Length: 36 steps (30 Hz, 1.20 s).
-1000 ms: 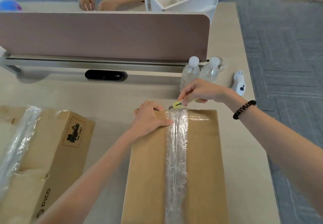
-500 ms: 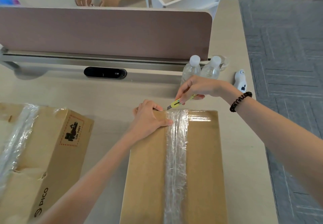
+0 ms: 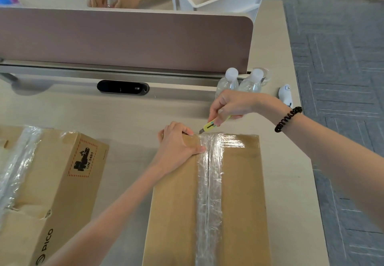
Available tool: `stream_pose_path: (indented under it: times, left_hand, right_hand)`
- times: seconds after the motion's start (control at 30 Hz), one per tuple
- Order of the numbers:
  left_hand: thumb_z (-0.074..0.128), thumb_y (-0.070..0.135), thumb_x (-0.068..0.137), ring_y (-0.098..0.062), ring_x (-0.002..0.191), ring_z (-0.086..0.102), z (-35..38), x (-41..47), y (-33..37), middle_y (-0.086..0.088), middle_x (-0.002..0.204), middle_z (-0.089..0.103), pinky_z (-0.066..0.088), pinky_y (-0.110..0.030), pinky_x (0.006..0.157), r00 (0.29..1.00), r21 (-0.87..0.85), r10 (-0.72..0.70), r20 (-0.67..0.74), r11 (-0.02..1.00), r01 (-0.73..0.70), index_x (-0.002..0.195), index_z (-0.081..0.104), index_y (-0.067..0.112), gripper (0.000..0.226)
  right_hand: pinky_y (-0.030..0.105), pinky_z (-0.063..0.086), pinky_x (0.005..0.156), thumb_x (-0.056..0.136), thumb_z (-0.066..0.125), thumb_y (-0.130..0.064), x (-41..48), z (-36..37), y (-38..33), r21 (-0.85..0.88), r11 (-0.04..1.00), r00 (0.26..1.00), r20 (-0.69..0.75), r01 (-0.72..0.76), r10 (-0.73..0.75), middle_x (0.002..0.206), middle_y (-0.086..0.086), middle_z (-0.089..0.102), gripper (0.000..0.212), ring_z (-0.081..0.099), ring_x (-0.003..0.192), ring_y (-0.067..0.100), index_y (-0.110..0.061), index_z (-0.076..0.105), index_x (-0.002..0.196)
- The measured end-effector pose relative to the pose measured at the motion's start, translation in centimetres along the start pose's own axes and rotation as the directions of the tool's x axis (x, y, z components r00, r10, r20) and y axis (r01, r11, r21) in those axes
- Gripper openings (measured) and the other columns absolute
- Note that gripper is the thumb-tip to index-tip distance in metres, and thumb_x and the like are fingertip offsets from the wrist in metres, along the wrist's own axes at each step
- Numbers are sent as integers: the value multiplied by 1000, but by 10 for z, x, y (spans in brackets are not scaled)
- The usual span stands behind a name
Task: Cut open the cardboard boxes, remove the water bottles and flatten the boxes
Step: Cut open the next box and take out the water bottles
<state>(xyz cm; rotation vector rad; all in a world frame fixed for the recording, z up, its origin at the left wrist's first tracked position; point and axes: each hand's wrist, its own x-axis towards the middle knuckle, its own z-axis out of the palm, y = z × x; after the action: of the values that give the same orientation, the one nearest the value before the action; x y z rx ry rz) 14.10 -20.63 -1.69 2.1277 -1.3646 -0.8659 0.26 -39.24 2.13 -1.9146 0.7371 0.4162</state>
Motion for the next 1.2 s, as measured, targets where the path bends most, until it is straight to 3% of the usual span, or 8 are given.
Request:
stream_pose_path:
  times: [0.2, 0.4, 0.53, 0.63, 0.73, 0.8, 1.0, 1.2]
  left_hand:
    - [85, 44, 67, -8, 110, 39, 2, 1, -1, 8, 110, 50, 19, -23, 93, 1000, 11, 5, -9, 1000, -5, 90, 45, 33, 48]
    - [84, 43, 69, -3, 103, 32, -1, -1, -1, 9, 111, 48, 24, -27, 99, 1000, -22, -7, 10, 1000, 7, 97, 48, 29, 47]
    - [84, 43, 69, -8, 110, 39, -2, 0, -2, 8, 112, 50, 21, -26, 98, 1000, -15, 6, 7, 1000, -6, 96, 49, 28, 47]
    - [82, 42, 71, -9, 110, 41, 2, -4, -2, 10, 108, 50, 17, -31, 106, 998, 3, 49, -26, 999, -49, 96, 48, 28, 45]
    - [77, 41, 76, -5, 111, 37, 8, -11, 2, 14, 111, 45, 1, -38, 116, 987, 89, 143, -68, 987, -137, 103, 48, 32, 40]
    - [73, 41, 79, -3, 113, 36, 11, -13, 2, 16, 110, 43, -5, -41, 118, 968, 173, 229, -105, 962, -209, 109, 52, 34, 37]
    - [58, 41, 80, -13, 102, 42, 15, -11, 3, 12, 101, 46, 30, -38, 102, 918, 255, 376, -130, 907, -335, 100, 55, 24, 26]
    - [57, 47, 79, -8, 100, 43, 18, -5, 1, 16, 99, 45, 29, -30, 93, 952, 82, 281, -119, 959, -273, 92, 50, 30, 23]
  right_hand:
    - [25, 26, 47, 79, 72, -10, -2, -3, 8, -79, 997, 1000, 27, -5, 7, 86, 21, 65, 12, 37, 49, 16, -20, 77, 84]
    - [21, 44, 80, 80, 73, -7, -7, -9, -1, -169, 985, 999, -7, 32, -34, 90, 2, 72, 17, 62, 83, 8, -24, 75, 80]
    - [19, 38, 63, 80, 73, -8, -21, -26, 8, -239, 971, 999, -44, -34, 25, 77, 1, 68, 15, 52, 65, 6, -23, 76, 77]
    - [23, 26, 47, 83, 70, -5, -32, -27, 17, -78, 997, 996, -86, -20, 13, 66, 3, 59, 11, 35, 48, 11, -14, 76, 86]
    - [26, 24, 47, 84, 69, -4, -36, -18, 14, -44, 999, 998, -64, 14, -17, 56, -8, 58, 11, 30, 43, 13, -10, 76, 92]
    - [26, 26, 49, 84, 68, -4, -35, -12, 12, -33, 999, 999, -40, 27, -28, 68, 7, 64, 12, 32, 44, 13, -7, 75, 93]
    - [25, 23, 48, 83, 69, -4, -32, -12, 15, 8, 1000, 999, -27, 18, -18, 89, 33, 61, 12, 32, 45, 14, -4, 75, 93]
    - [30, 17, 51, 84, 68, -3, -34, -15, 20, 104, 995, 1000, 21, -6, 4, 76, 5, 65, 12, 30, 51, 16, -6, 76, 92]
